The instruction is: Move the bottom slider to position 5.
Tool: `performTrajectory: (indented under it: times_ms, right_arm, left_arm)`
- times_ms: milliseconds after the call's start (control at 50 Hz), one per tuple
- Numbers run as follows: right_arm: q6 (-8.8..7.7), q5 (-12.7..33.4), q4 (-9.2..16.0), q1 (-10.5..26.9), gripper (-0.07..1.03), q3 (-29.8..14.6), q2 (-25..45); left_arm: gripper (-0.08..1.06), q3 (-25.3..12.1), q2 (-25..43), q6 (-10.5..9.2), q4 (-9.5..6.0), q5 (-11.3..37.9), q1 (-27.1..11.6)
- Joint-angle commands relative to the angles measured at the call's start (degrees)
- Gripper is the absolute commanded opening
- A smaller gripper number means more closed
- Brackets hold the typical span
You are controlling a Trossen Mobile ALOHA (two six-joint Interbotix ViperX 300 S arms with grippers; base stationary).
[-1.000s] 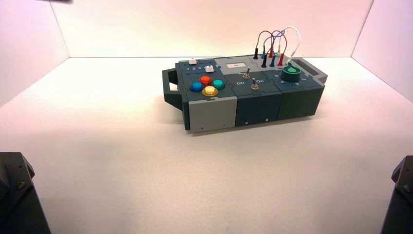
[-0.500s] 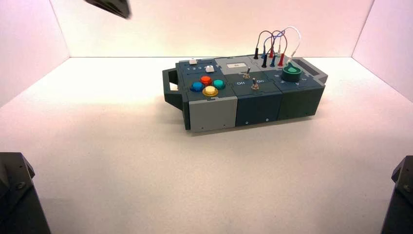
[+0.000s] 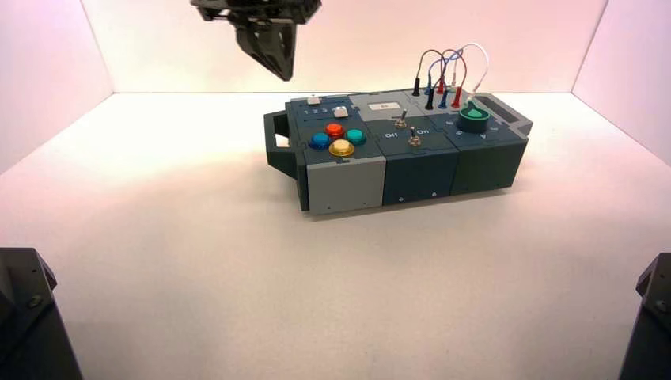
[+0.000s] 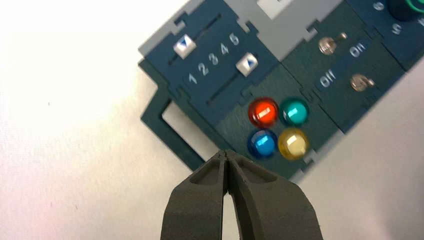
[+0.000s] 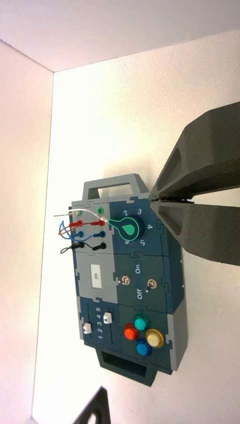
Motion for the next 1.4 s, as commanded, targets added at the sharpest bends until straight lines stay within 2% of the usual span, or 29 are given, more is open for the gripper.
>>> performTrajectory:
  times_ms: [20, 200, 540, 1400]
  right_arm:
    - [0.18, -0.3, 0.3, 0.2, -0.02, -1.5, 0.5]
    - [0.18, -0.3, 0.2, 0.2, -0.02, -1.5, 0.4]
    - [0.18, -0.3, 0.2, 0.2, -0.02, -1.5, 0.5]
    - [0.18, -0.3, 0.3, 0.2, -0.02, -1.5, 0.4]
  left_arm:
    - [-0.03, -4.1, 2.2, 0.44, 0.18, -0.4, -0.1]
    - [-0.03, -7.8, 6.9, 1.23, 0.18, -0.2, -0.6]
    - [-0.03, -12.0, 12.4, 1.58, 0.18, 1.1, -2.7]
    - [-0.03, -15.2, 16.1, 2.02, 0.09, 2.6, -4.4]
